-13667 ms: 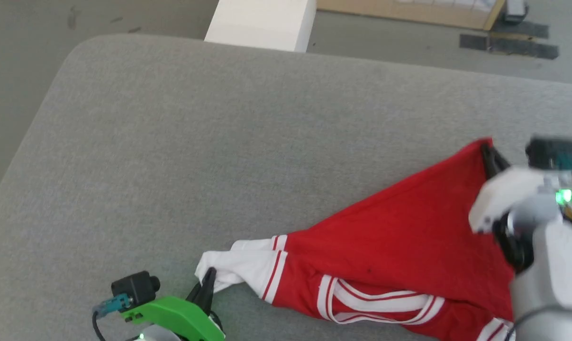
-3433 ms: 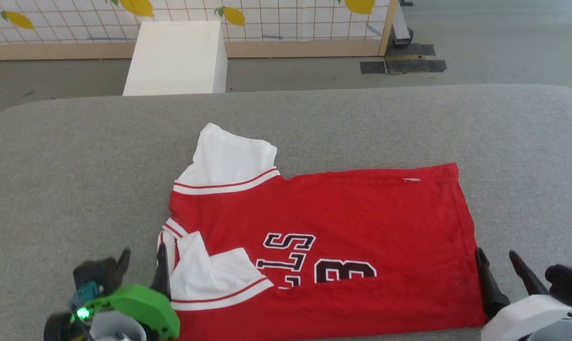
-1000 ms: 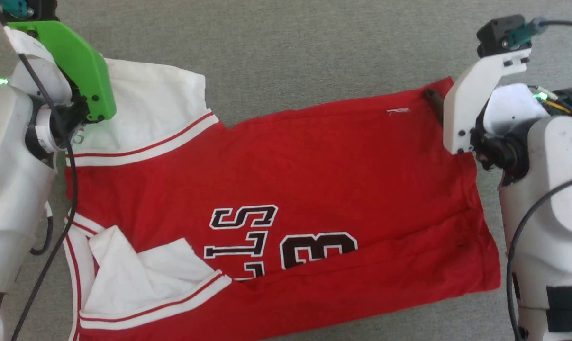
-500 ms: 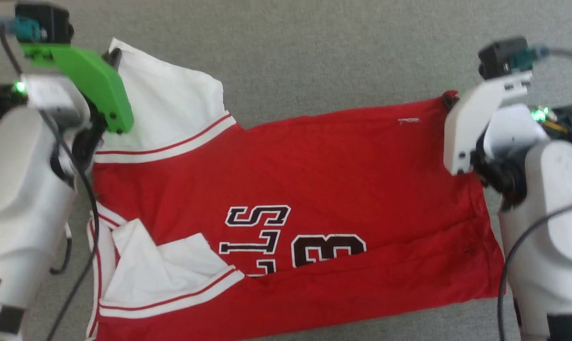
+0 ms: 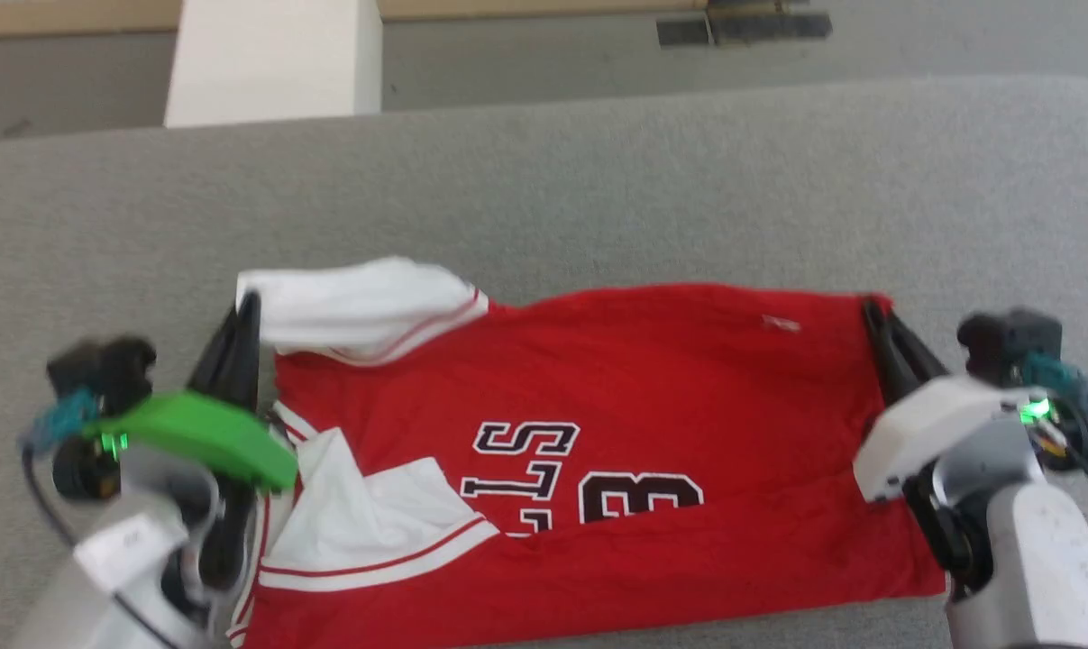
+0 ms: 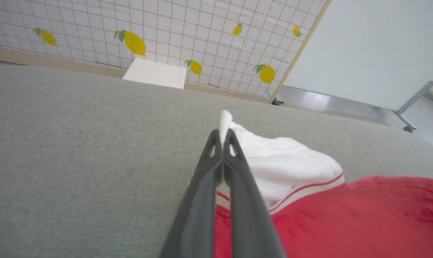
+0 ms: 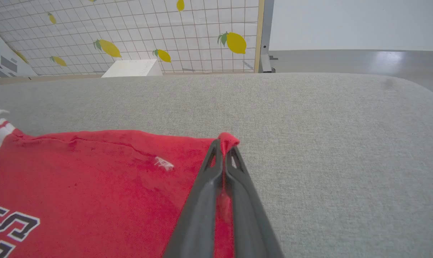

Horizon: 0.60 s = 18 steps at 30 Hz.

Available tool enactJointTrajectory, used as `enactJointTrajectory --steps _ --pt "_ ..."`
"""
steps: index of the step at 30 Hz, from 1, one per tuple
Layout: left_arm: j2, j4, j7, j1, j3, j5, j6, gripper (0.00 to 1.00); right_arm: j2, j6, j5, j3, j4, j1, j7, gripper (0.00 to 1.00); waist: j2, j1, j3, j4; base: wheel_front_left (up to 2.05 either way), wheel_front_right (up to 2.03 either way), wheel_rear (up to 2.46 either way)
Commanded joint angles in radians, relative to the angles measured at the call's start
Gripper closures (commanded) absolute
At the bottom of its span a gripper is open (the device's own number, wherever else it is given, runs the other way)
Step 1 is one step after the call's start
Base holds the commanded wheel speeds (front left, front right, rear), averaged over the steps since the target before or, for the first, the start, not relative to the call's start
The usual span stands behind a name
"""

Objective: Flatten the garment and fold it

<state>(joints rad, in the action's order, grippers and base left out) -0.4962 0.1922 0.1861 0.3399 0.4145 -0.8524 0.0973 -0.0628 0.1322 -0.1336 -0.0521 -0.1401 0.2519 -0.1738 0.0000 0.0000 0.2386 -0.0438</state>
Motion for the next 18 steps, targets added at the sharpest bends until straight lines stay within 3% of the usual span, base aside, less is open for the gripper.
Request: enactJointTrajectory --steps 1,9,18 --pt "0.012 -0.024 0.015 -0.051 -0.018 -0.027 0.009 1.0 0.003 -0.002 -0.001 -0.011 -0.006 -0.028 0.009 1.0 0.0 0.0 -0.071 0.036 0.0 0.0 0.0" --pt "0.013 -0.123 0.015 -0.271 -0.022 -0.086 0.044 1.0 -0.014 -0.002 0.016 -0.058 -0.033 -0.108 -0.071 1.0 0.0 0.0 -0.097 0.064 0.0 0.0 0.0" --pt "0.004 -0.113 -0.055 -0.399 0.052 -0.114 0.026 1.0 -0.106 -0.002 0.035 -0.026 -0.078 -0.143 -0.357 1.0 0.0 0.0 -0.098 0.088 0.0 0.0 0.0"
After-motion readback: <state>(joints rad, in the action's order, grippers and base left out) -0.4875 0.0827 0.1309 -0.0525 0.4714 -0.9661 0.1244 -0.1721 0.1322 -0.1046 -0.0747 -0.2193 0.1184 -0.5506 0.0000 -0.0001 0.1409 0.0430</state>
